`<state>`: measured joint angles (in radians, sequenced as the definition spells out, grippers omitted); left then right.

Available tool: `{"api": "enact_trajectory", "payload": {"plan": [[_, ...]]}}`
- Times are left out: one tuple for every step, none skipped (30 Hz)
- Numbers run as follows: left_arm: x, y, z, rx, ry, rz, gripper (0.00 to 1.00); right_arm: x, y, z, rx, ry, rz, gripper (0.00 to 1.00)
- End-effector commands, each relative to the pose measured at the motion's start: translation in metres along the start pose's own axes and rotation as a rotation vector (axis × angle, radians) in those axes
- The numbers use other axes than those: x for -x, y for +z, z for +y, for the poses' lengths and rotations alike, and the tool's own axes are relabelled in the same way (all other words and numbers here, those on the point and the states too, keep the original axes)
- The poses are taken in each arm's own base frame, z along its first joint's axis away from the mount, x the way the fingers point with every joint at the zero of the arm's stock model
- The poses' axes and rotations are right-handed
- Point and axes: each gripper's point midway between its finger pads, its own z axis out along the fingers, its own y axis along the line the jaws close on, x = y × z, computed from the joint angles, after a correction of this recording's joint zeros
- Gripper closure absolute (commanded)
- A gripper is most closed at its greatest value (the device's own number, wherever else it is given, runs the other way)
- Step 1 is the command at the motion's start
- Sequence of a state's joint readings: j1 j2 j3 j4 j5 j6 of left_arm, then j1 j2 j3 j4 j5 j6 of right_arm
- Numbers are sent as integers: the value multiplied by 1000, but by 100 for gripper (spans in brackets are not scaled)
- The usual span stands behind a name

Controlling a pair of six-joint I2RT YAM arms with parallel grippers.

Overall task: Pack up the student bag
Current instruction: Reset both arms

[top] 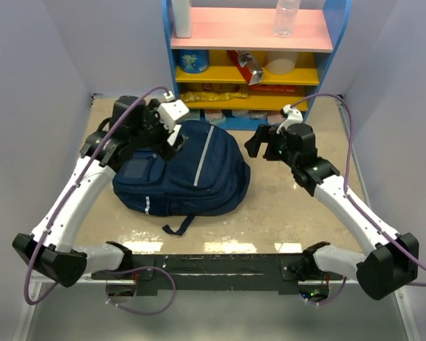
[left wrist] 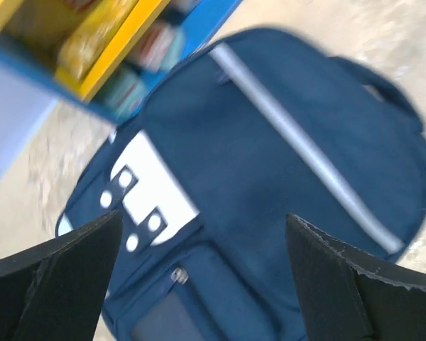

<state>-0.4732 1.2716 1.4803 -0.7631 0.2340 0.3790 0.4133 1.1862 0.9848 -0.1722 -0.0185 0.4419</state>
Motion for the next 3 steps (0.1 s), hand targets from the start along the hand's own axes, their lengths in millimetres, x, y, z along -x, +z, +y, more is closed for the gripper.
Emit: {"api": "enact_trajectory", "payload": {"plan": [[-25,-8,32,71,-119,-42,0,-2,-18,-1,11,-34,-3,1],[-28,-9,41,93,-138,-57,0,-3,-20,-2,6,-40,0,2],[-41,-12,56,140,-201,-52,0,-5,-21,-7,-18,-46,1,1]]}}
